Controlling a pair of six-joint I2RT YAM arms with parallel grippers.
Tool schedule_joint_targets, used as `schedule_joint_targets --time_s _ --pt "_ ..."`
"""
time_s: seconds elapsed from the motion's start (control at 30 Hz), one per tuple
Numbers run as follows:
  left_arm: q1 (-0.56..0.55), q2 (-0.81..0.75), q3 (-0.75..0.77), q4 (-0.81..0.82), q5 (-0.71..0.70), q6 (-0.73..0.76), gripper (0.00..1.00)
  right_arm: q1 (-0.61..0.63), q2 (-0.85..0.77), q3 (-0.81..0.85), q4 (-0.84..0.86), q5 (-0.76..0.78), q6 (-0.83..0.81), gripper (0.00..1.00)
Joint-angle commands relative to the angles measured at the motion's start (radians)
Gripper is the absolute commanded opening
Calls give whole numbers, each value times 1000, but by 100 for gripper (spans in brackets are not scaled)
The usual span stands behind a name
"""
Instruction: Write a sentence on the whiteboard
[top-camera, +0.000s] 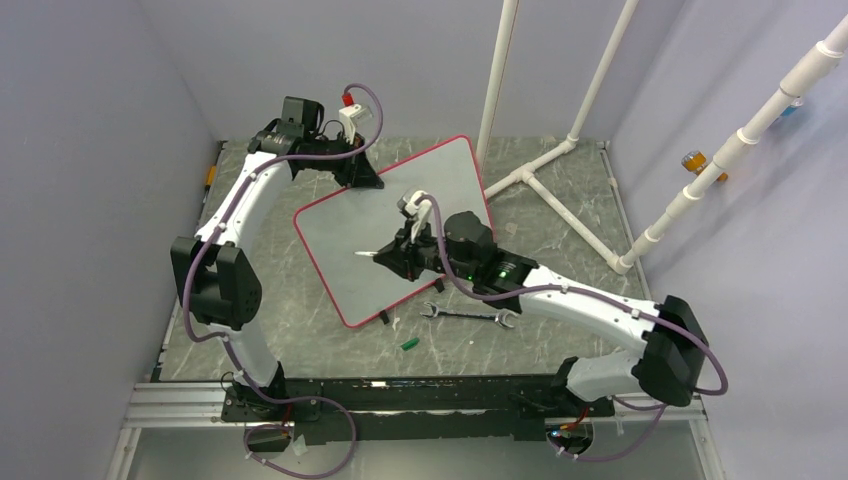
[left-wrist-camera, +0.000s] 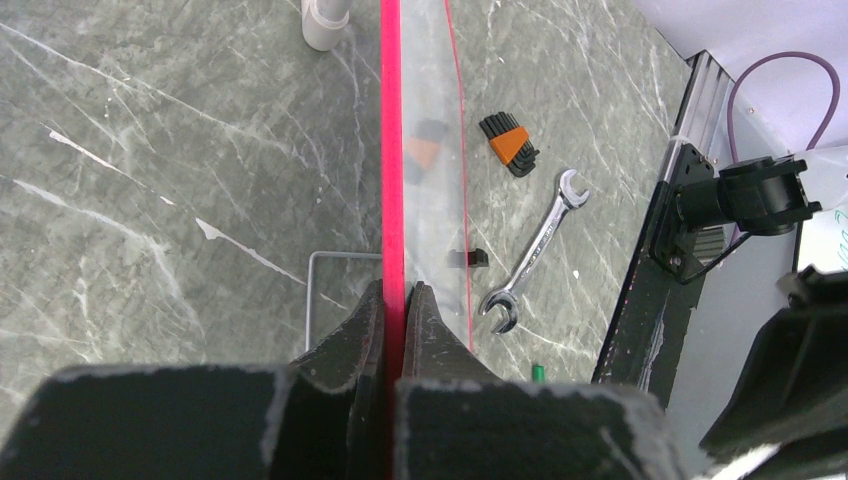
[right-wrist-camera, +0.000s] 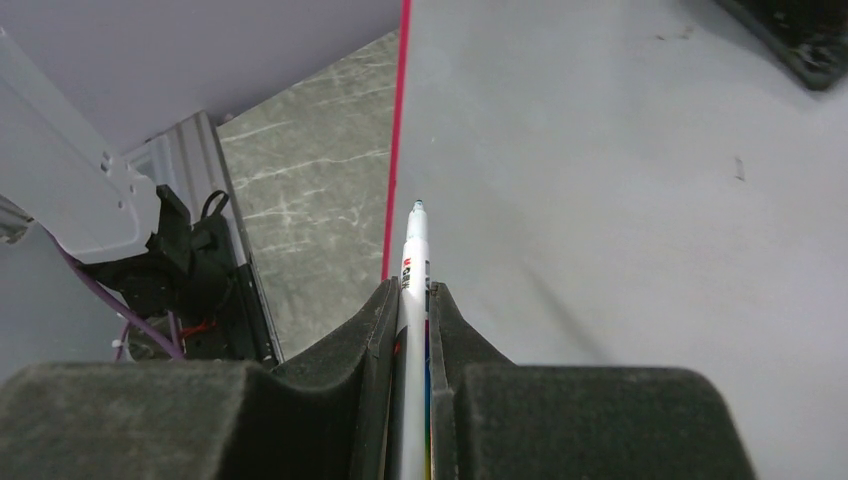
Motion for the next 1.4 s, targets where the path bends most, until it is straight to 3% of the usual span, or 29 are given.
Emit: schedule_joint_targets --time_s 0.0,0.37,1.37 --pt "-31 -9 -36 7 -108 114 0 38 51 85 113 16 -31 0" --pt "-34 -34 -54 16 -116 119 0 44 207 173 230 42 -19 0" --pt "-53 -43 -69 12 -124 129 0 43 357 295 203 133 -12 0"
